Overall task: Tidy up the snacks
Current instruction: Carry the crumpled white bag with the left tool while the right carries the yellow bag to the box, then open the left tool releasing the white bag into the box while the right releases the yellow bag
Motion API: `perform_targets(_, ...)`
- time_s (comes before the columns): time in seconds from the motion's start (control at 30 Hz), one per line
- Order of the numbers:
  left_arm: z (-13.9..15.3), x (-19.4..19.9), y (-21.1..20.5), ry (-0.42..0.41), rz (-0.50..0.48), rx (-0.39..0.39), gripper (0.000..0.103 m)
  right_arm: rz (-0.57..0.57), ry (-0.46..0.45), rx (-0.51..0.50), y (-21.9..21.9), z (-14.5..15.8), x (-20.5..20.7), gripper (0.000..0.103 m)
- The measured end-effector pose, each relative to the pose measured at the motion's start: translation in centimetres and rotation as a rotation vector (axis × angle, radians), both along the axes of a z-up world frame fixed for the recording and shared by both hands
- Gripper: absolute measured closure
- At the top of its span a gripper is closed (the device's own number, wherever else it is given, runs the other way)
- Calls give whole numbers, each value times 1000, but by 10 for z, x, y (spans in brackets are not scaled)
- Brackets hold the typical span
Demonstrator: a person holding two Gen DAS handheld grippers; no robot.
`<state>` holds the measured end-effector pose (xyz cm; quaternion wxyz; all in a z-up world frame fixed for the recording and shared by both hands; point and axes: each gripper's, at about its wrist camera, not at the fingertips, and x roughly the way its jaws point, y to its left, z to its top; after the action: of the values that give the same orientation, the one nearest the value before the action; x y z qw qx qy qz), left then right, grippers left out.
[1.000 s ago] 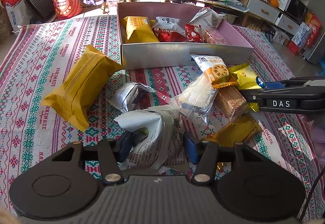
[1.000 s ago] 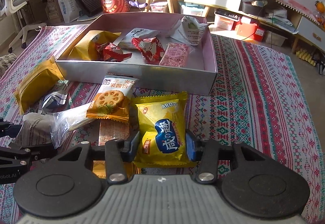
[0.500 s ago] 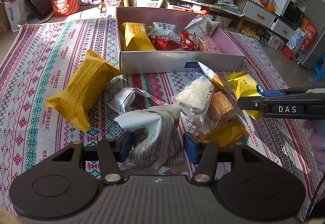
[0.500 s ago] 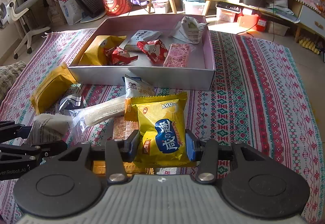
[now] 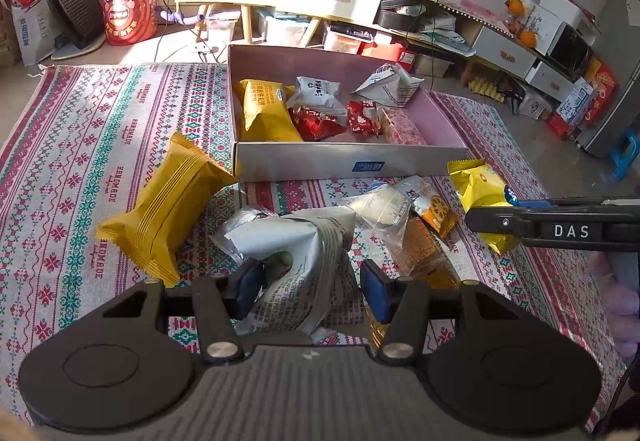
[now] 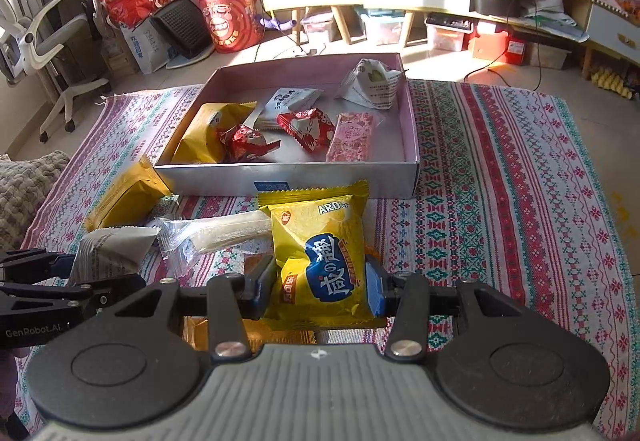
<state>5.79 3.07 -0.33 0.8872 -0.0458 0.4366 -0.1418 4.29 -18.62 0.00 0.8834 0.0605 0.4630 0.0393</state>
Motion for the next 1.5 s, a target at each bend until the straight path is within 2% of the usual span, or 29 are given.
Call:
perform_targets(0.5,25,34,-9,-84,72,-59,45,-97,-34,67,-20,9,26,61)
perform_targets(0.77,26,80,-21,-153,73,-4,45,-123,-47,141,-33,3,58,61)
perform_targets(1.1,10,146,-23,-118,127,11,45,-95,-42,146,-34,-12,97,60)
perform_targets(1.5,-8,186,-30,-91,165,22,45,-46,-66,153,-21,-19,123,60)
